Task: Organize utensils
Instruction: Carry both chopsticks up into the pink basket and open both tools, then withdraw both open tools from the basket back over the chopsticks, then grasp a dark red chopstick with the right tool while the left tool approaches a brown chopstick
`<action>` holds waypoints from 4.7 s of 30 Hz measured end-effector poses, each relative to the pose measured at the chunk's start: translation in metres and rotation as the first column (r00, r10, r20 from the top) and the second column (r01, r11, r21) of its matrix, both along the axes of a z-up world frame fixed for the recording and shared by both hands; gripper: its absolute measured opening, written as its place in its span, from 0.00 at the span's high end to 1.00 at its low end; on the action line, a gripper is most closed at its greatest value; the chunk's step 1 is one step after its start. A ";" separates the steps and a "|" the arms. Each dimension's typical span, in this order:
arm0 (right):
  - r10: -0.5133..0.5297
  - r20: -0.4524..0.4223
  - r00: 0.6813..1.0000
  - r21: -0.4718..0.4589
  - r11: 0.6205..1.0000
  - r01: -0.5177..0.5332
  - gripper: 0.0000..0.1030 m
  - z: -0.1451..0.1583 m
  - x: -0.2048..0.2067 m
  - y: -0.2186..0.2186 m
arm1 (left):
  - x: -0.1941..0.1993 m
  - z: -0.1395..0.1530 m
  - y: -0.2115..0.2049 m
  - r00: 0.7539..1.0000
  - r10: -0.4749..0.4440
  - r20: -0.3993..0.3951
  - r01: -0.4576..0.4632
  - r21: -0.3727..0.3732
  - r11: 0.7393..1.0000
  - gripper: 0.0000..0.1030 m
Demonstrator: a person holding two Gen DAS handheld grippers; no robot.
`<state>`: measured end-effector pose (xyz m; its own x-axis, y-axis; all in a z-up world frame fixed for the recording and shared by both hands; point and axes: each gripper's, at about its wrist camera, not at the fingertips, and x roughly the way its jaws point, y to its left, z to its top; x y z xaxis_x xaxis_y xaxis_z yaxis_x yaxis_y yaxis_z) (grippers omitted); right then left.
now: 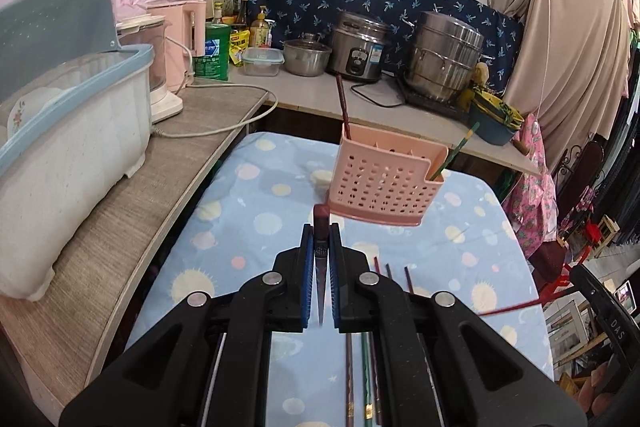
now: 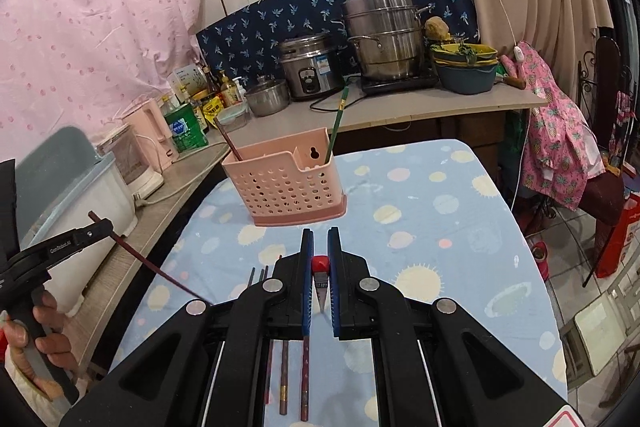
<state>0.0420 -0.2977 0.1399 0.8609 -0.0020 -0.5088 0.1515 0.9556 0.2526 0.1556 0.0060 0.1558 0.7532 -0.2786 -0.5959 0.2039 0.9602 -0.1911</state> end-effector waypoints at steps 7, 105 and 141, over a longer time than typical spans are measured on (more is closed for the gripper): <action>0.007 0.062 0.998 0.014 1.000 -0.008 0.94 0.033 0.017 -0.005 | 0.017 0.031 -0.009 0.999 -0.015 0.039 0.016 -0.029 0.999 0.93; 0.045 -0.176 0.983 -0.055 0.997 -0.056 0.56 -0.134 -0.031 0.060 | -0.063 -0.123 -0.033 0.996 -0.052 -0.079 0.061 0.115 0.991 0.50; 0.062 -0.321 0.945 -0.067 0.994 -0.088 0.90 -0.181 -0.019 0.075 | -0.086 -0.194 -0.048 0.980 -0.070 -0.188 0.108 0.198 0.974 0.51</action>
